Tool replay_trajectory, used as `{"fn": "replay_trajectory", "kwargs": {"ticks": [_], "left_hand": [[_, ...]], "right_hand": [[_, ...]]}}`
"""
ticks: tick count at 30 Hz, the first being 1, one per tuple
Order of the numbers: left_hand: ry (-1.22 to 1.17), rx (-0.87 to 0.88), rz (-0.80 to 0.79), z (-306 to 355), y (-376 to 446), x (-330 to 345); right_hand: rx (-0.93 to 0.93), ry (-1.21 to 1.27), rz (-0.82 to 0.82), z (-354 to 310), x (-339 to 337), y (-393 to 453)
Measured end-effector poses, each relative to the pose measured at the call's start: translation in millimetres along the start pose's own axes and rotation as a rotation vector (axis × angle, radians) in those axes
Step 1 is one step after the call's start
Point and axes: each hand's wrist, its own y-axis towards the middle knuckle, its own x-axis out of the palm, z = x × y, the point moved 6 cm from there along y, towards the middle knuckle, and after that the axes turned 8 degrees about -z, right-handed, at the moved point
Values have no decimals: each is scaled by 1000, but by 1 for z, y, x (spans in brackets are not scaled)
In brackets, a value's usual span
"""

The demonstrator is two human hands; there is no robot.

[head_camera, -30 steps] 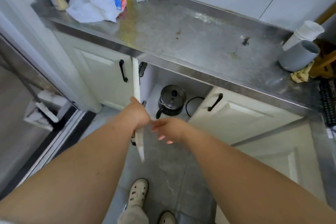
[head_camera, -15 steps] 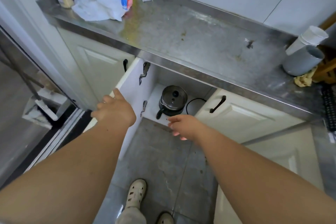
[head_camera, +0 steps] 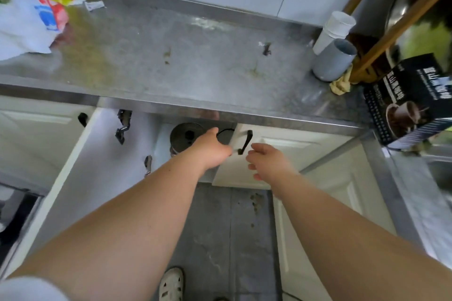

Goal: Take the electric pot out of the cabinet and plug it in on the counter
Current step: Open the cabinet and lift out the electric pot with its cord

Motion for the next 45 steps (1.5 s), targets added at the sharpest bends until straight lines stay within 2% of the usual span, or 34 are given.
{"fn": "replay_trajectory", "kwargs": {"ticks": [3,10,17,23,32,36,41,45], "left_hand": [[-43,10,-79,17,31,19],[-50,19,-128,26,67,34],[202,21,-178,13,57,31],[415,35,-283,6,10,60],[485,82,-376,-8,-61,148],[529,121,-459,-6,-81,197],[585,129,-556,10,-100,257],[544,155,-549,31,-108,292]], "right_hand": [[16,54,34,6,-18,5],[23,155,39,13,-24,16],[74,275,69,26,-18,6],[90,344,19,43,-15,-26],[104,139,53,95,-39,-89],[102,83,135,121,-63,-116],[146,107,214,156,-96,-142],[161,90,279,175,-122,-153]]}}
